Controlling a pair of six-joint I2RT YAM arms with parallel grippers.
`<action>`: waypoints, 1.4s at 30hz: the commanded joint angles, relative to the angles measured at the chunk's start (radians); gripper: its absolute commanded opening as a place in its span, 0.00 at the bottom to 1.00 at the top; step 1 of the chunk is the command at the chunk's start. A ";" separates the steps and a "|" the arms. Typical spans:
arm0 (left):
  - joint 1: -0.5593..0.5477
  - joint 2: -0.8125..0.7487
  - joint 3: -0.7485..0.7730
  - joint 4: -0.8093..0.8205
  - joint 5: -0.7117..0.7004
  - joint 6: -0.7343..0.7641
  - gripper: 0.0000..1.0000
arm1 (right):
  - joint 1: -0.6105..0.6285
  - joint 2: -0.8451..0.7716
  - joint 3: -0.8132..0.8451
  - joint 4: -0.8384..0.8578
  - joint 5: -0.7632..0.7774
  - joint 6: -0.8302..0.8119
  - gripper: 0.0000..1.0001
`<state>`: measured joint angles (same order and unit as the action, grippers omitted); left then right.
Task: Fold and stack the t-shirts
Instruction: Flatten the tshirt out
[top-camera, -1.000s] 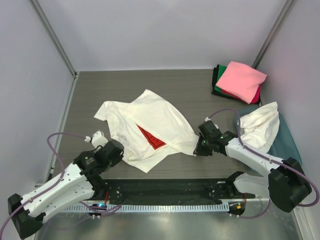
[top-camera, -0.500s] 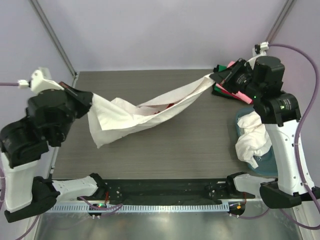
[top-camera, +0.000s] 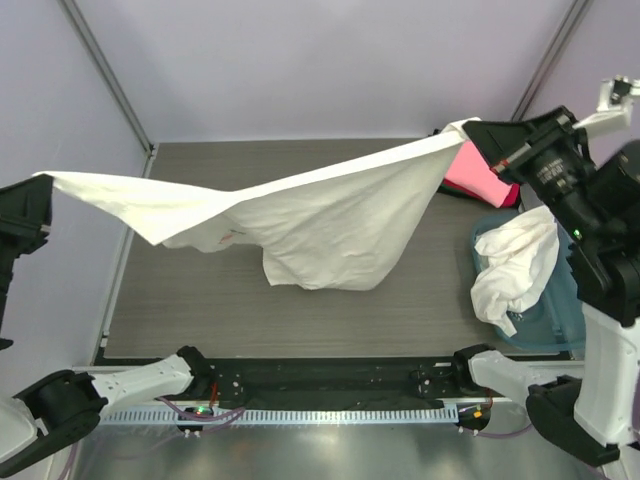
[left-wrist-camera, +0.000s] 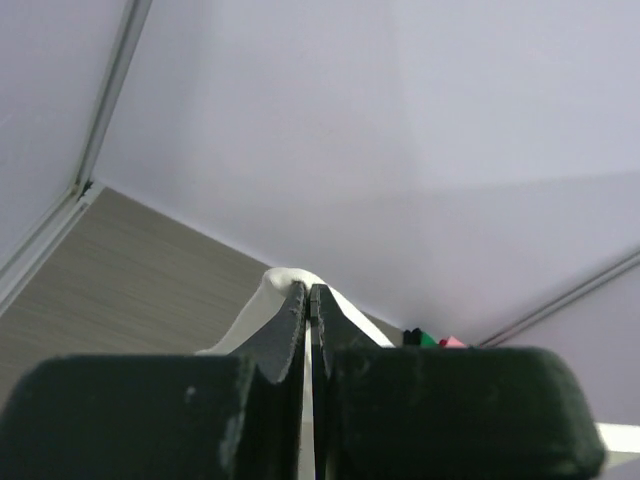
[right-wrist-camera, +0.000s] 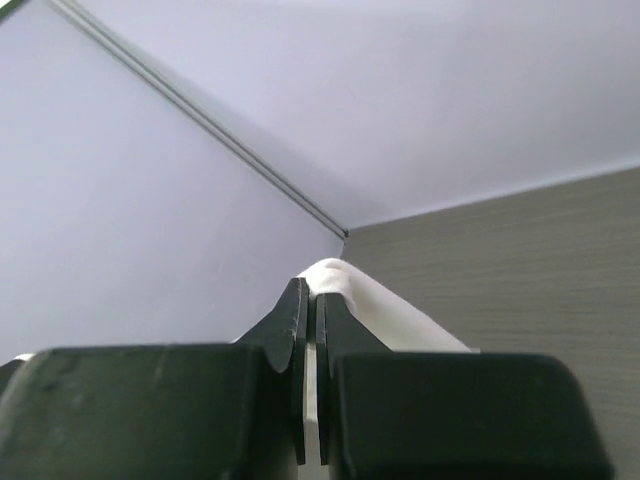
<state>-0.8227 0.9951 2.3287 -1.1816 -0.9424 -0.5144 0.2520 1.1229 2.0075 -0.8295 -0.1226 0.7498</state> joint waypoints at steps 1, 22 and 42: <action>0.005 -0.055 -0.020 0.259 0.048 0.215 0.00 | -0.003 -0.119 -0.033 0.182 0.051 -0.052 0.01; 0.094 0.313 -0.031 0.418 0.311 0.454 0.00 | -0.427 0.077 0.059 -0.081 -0.020 -0.070 0.01; 0.593 0.762 -0.444 0.180 0.643 0.028 0.78 | 0.016 0.482 -0.495 0.029 0.339 -0.133 0.90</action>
<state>-0.1940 2.1002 1.9316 -1.0817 -0.3546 -0.4019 0.2749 1.7226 1.5532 -0.8825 0.1867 0.6292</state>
